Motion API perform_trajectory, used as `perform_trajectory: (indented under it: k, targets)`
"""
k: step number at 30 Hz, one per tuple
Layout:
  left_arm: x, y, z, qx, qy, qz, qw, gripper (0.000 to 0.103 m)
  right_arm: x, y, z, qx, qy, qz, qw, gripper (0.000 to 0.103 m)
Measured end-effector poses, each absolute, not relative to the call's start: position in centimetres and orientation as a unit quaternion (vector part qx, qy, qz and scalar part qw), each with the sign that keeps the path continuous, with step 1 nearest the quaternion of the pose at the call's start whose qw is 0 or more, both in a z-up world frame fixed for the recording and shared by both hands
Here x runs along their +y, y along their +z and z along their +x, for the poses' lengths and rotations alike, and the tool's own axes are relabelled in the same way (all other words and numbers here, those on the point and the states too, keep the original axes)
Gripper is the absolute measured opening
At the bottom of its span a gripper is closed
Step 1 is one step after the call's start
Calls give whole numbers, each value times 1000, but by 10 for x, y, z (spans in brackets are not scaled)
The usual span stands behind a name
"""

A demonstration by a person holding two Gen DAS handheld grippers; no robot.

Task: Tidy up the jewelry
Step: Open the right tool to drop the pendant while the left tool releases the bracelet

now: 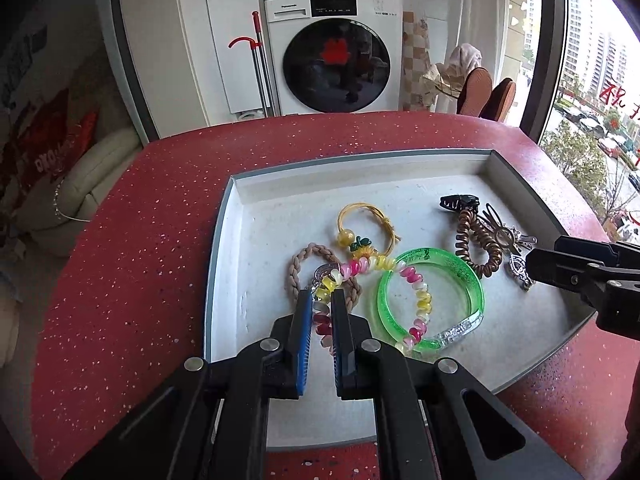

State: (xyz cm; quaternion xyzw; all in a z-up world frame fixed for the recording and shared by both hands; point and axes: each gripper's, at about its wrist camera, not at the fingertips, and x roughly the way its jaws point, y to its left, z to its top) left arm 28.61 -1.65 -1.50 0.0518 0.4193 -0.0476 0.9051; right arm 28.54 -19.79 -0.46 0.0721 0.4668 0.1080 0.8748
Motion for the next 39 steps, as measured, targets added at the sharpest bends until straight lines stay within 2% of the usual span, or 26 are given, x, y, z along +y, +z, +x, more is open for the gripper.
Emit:
perform_trajectory:
  k: [14,22,34,35,36,37,39]
  targets:
    - [-20,-15,285,421,-38,62,904,27,-204,0,281,467,99,70,876,64]
    - [-27,-14,287,431,-28,106,896,27,-205,2,279,467,100,68,876,64]
    - [-24,-13,288,440,-35,100,891,27,-206,7,272,467,101,67,876,64]
    - [-24,-14,287,440,-36,99,892,33,-207,7,271,467,101,67,876,64]
    - [-23,-14,287,440,-38,95,892,84,-207,8,271,466,100,68,876,64]
    - [-22,-12,286,437,-31,93,894,103,-208,8,270,466,99,68,877,64]
    - [-21,-10,284,416,-25,95,904,103,-210,9,269,465,98,71,877,64]
